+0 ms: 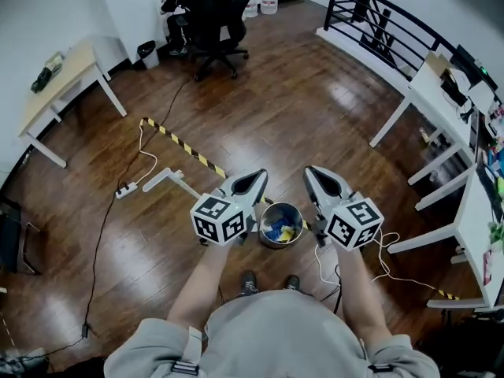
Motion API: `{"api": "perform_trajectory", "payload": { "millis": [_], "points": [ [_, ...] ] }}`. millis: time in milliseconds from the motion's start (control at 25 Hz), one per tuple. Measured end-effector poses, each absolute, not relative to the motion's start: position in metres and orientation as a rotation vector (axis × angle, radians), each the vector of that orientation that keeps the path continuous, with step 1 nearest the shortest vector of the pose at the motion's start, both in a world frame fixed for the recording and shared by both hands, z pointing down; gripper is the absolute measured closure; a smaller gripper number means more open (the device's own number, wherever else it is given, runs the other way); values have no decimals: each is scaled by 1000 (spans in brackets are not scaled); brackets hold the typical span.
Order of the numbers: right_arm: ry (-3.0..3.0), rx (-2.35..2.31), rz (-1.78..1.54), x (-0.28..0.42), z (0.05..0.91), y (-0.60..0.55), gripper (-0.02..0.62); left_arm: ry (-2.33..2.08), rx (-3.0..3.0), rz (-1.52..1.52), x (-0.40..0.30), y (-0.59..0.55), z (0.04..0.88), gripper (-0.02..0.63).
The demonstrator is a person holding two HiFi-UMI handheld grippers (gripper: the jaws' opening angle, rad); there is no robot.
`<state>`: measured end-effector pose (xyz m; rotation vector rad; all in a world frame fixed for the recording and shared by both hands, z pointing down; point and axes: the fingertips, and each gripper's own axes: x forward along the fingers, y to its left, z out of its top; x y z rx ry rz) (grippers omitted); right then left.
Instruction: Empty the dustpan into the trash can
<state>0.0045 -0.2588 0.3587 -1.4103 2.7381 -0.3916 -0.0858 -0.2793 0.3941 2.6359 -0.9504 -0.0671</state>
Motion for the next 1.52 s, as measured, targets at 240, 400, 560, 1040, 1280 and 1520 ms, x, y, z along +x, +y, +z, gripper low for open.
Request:
{"api": "perform_trajectory", "payload": {
  "millis": [240,400,560,1040,1280,1520],
  "points": [
    [2740,-1358,-299,22,329,-252,598,-828,2766,-115,-27,-257,326,600],
    [2736,-1360,-273,33,321,-253,598,-831,2795,-55,-13,-258,319,600],
    [2743,-1352,-267,40,319,-251,598,-821,2804,-17,-5,-260,317,600],
    [2748,-1319,-255,53,314,-251,598,-826,2789,16,10,-257,325,600],
    [2749,-1316,-257,57,316,-246,598,-818,2782,32,16,-252,331,600],
    [2757,-1319,-262,58,317,-247,598,-810,2773,48,18,-253,334,600]
  ]
}}
